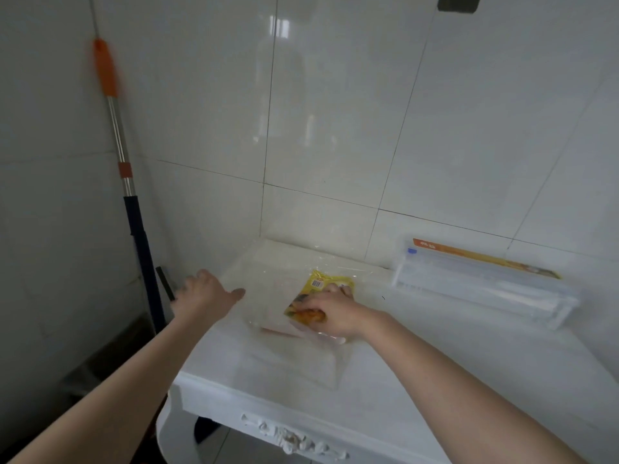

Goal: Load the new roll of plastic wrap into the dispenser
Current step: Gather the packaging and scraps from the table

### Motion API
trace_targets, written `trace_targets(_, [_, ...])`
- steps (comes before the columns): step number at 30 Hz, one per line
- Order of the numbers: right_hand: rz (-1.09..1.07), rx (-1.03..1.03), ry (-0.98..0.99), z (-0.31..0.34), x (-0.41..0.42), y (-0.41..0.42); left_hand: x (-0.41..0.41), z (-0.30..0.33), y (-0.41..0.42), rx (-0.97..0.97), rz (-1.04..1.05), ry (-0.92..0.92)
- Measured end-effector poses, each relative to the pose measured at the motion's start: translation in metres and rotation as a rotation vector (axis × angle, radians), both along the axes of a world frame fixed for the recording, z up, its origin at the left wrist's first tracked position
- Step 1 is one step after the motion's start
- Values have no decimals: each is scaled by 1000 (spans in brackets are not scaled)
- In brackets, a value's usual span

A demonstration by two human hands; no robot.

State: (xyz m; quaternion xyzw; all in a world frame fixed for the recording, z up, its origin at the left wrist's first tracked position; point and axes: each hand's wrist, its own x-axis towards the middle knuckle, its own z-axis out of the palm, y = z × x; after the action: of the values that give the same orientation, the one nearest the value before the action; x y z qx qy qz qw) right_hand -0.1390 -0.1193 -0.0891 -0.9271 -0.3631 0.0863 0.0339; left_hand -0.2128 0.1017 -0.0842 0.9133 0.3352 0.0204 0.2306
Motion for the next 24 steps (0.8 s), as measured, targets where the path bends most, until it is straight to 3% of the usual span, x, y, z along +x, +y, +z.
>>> trace_targets(4, [66,-63,-12,-6,1,-4,2,3,-12,-138,-28,-71])
trace_targets(10, [125,-34,2,-7,-2,-8,14,18,-34,-330,33,-335])
trace_targets(15, [137,-14,52,-6,-6,-10,29,25,-72,-506,-189,-485])
trace_targets(19, [63,87,102,-2,-9,-20,28,31,-108,-449,-436,-349])
trace_targets(22, [42,175,172,-4,-12,-28,27,23,-118,-310,-479,-196])
trace_targets(24, [-49,249,243,-4,-11,-34,26,16,-117,-353,-518,-152])
